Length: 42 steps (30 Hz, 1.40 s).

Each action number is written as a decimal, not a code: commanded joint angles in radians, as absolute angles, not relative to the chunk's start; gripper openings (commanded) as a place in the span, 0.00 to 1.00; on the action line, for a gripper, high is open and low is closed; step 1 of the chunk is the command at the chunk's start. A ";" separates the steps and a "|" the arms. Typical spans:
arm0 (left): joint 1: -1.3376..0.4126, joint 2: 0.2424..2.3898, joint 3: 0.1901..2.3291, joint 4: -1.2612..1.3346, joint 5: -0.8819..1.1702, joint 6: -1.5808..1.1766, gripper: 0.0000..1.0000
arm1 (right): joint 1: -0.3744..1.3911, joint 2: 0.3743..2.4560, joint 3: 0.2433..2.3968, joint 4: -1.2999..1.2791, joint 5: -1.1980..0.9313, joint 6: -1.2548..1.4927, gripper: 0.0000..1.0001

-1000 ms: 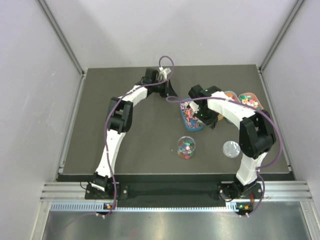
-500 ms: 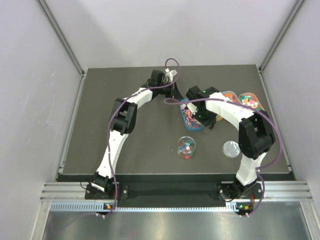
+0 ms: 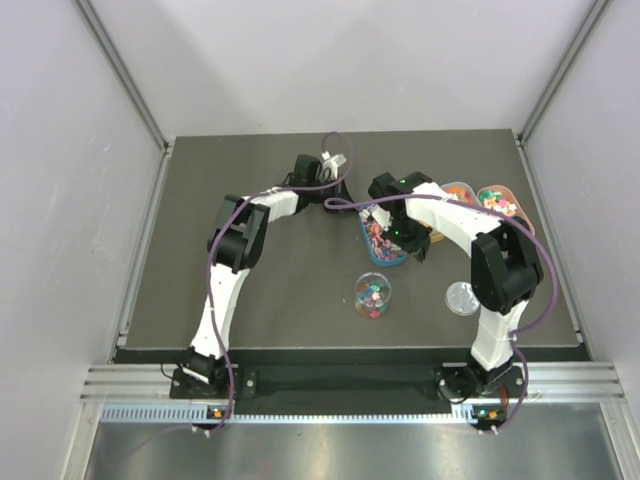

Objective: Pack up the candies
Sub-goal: Scoop the fake candies from the storage box.

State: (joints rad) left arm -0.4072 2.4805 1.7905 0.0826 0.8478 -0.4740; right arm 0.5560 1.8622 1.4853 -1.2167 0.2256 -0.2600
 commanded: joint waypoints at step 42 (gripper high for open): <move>-0.612 2.313 1.652 -0.027 1.006 -0.454 0.00 | 0.557 1.792 1.497 -1.126 0.302 -0.282 0.00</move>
